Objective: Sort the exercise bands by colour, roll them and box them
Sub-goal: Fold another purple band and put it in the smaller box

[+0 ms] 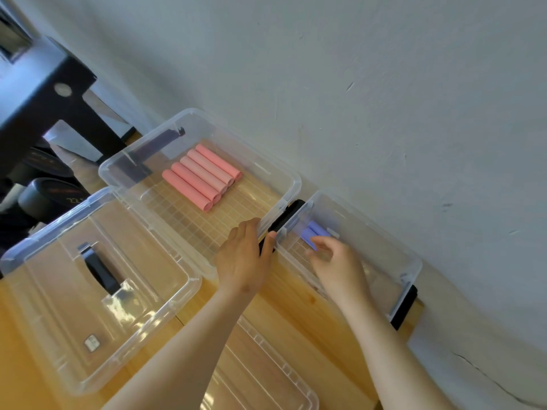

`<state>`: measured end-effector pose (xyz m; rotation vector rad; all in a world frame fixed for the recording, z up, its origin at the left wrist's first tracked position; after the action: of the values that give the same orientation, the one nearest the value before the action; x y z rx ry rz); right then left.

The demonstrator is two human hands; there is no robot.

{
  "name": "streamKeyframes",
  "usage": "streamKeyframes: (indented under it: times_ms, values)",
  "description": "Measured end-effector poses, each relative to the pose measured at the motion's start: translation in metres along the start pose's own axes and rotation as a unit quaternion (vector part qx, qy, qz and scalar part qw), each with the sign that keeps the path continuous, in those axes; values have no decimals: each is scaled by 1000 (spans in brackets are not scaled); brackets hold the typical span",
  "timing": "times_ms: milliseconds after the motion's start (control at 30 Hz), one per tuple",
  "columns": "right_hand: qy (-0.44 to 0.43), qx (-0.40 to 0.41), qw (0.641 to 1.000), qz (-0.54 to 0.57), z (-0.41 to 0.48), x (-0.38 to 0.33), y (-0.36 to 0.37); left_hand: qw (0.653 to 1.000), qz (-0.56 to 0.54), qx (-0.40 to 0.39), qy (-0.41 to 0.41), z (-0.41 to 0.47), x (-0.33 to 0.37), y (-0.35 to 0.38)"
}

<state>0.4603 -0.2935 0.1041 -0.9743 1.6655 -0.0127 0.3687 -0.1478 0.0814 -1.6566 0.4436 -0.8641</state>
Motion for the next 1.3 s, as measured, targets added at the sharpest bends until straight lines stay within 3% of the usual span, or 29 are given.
streamKeyframes:
  times_ms: [233, 367, 467, 633, 900, 1300]
  values:
    - [-90, -31, 994, -54, -56, -28, 19, 993, -35, 77, 83, -56, -17, -12]
    - [-135, -53, 987, -74, -104, -31, 45, 991, -76, 35, 103, -112, -43, -15]
    - [-106, -105, 985, -90, -135, -16, 77, 991, -74, -1, 108, -146, -71, -11]
    - [-37, -182, 973, -138, -180, 11, 135, 993, -56, -62, 83, -193, -129, -5]
    - [19, -225, 961, -160, -224, 42, 191, 985, -33, -154, 73, -252, -191, 7]
    - [-20, -256, 932, -255, -247, 64, 234, 969, -81, -225, -58, -297, -226, 23]
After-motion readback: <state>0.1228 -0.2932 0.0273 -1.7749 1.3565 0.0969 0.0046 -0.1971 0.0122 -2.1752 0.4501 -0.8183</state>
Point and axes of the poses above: each hand's wrist, its own z-axis towards the middle knuckle, its own y-axis out of the palm, x = y × z, the point moved 3 cm from there along z, towards the middle knuckle, and after that the axes turned 9 degrees about z, right-handed, at the moved point
